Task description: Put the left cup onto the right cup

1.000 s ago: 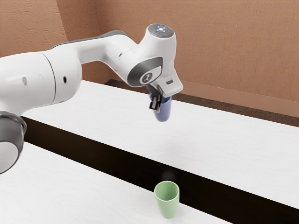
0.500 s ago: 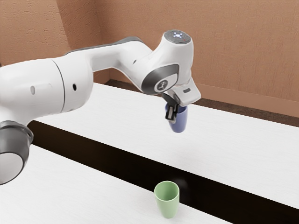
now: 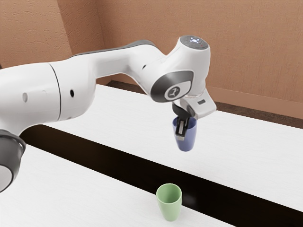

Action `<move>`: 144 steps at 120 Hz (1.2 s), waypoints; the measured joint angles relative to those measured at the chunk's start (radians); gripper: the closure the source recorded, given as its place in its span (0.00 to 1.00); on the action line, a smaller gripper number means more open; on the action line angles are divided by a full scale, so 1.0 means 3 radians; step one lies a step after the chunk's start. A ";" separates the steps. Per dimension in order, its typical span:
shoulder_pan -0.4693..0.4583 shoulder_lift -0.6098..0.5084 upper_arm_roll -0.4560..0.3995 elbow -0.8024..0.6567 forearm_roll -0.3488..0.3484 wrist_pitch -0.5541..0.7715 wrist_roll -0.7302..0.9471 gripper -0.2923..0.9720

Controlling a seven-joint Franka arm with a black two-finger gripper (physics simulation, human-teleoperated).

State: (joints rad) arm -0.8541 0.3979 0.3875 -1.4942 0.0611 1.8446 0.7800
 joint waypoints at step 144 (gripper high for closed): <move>-0.0550 -0.0715 -0.0058 -0.0852 0.0057 -0.0224 -0.1169 0.85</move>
State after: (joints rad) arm -1.0193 0.1835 0.3702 -1.7499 0.0781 1.7774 0.4291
